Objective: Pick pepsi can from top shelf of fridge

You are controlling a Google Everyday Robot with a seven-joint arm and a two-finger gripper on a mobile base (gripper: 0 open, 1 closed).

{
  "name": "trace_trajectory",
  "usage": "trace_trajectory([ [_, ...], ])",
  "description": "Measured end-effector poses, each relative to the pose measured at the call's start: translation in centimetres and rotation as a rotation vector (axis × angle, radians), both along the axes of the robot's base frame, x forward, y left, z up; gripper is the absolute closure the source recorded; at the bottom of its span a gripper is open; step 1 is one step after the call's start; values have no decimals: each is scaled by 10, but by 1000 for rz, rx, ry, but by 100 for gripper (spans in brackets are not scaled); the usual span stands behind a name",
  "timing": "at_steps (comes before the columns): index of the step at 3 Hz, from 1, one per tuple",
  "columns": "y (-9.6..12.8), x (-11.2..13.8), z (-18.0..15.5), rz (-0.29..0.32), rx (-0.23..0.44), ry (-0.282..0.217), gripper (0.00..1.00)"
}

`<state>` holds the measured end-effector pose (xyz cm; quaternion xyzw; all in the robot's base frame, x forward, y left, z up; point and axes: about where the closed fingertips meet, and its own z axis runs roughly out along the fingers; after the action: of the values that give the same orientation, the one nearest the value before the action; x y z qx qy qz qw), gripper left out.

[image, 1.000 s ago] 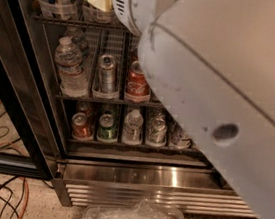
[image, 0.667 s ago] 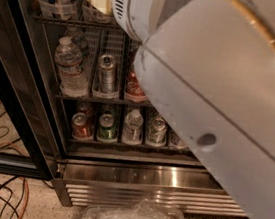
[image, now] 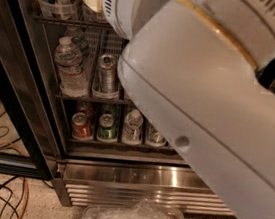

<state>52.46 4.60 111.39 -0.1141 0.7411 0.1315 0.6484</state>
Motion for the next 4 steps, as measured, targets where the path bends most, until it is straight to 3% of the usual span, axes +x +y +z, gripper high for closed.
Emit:
trace_trajectory([
  [2, 12, -13, 21, 7, -17, -39, 42],
  [3, 12, -13, 21, 7, -17, -39, 20],
  [4, 12, -13, 21, 7, -17, -40, 24],
])
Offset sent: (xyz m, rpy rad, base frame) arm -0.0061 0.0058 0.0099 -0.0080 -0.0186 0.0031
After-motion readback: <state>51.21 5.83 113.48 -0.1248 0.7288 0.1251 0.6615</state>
